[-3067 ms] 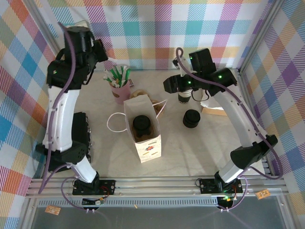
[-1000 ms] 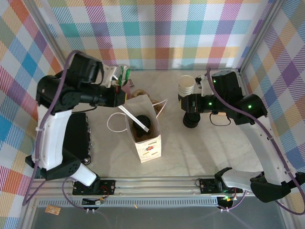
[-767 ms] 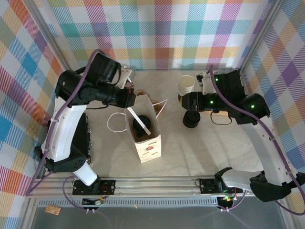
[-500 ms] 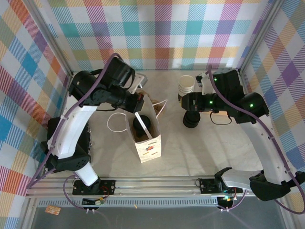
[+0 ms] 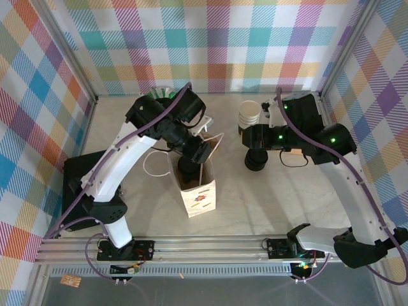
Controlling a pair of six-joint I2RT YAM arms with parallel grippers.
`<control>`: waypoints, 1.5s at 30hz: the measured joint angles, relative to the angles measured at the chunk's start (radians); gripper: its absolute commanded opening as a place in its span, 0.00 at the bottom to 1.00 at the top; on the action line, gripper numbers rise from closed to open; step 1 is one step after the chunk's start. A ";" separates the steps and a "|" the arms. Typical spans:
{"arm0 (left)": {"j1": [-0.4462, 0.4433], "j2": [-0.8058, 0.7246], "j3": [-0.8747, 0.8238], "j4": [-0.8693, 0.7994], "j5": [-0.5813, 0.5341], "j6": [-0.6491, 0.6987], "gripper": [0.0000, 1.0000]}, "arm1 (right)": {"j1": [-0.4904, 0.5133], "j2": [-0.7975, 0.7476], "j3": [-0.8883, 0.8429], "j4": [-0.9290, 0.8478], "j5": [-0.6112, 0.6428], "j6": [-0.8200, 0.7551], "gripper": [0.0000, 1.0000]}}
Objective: Pack the takeout coffee
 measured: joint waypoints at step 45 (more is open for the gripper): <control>-0.204 0.043 -0.138 0.690 -0.200 -0.128 0.61 | -0.442 -0.069 -0.233 -0.220 0.448 0.205 0.70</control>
